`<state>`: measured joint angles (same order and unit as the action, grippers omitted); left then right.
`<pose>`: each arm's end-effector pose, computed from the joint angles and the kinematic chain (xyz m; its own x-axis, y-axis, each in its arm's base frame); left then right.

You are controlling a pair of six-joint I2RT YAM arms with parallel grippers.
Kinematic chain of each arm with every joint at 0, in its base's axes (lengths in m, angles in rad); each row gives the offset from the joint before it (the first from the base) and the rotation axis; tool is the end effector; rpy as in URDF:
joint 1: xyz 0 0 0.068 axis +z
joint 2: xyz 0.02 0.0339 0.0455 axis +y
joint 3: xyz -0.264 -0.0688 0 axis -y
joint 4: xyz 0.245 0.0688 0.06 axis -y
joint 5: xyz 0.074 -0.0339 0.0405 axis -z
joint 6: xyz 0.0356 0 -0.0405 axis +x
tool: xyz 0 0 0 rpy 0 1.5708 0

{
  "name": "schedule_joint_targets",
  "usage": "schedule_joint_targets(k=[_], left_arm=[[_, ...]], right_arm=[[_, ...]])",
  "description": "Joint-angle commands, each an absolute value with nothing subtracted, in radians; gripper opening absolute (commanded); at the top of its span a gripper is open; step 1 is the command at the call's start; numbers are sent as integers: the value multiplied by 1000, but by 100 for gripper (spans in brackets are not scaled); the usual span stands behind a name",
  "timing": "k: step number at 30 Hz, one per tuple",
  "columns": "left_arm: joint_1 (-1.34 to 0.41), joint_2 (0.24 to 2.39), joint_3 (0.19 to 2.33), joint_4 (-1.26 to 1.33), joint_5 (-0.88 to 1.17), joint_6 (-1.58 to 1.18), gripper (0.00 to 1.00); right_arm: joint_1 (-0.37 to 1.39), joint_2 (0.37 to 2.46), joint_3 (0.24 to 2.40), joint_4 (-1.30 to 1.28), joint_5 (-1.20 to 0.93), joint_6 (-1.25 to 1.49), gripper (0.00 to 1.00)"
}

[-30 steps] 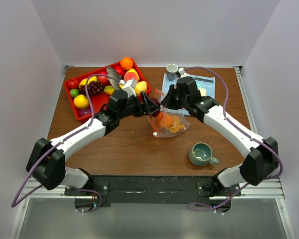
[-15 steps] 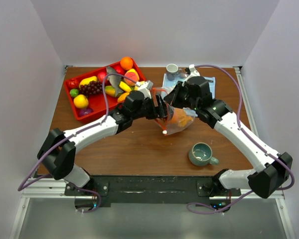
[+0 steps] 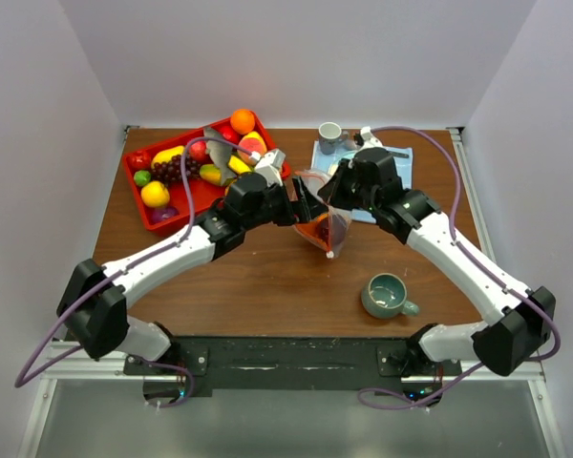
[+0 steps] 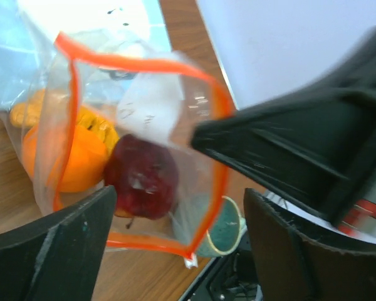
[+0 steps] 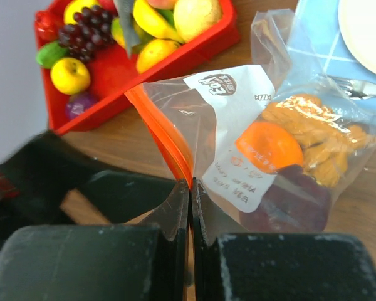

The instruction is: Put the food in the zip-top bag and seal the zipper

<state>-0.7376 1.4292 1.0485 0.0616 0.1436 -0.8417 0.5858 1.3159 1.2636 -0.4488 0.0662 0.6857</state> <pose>0.2454 -0.2299 0.3053 -0.7261 -0.3376 -0.5991 0.3373 0.5844 -0.7380 0.2490 0.1624 0.3635 -0.6285 0.3412 -0.6989 -0.1361 0.8365 0.5308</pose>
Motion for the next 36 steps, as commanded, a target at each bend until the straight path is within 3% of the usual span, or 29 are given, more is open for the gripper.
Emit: schedule_joint_targets(k=[1,5,8,12,17,21,27,33,36], left_arm=[[-695,1339,1052,112,195,-821,81],[-621,1307,1057,83,187,-801,74],[-600,1313,1084,11,157,-743,68],[-577,1322,1126,-109,-65,-654,68],[-470,1460,1259,-164,-241,-549,68],[-407,1606,1368,-134,-259,-493,76],[-370,1891,1685,-144,-297,-382,98],[-359,2137,1935,-254,-348,-347,100],[-359,2184,1922,-272,-380,-364,99]], right_arm=[[467,1335,1304,-492,20,658,0],[515,1353,1336,-474,-54,663,0],[614,1364,1422,-552,37,614,0],[453,1344,1442,-574,17,609,0],[525,1330,1463,-627,76,569,0],[446,1256,1446,-659,127,537,0],[448,1259,1477,-710,97,512,0],[448,1282,1477,-724,97,500,0],[448,1302,1488,-712,92,502,0]])
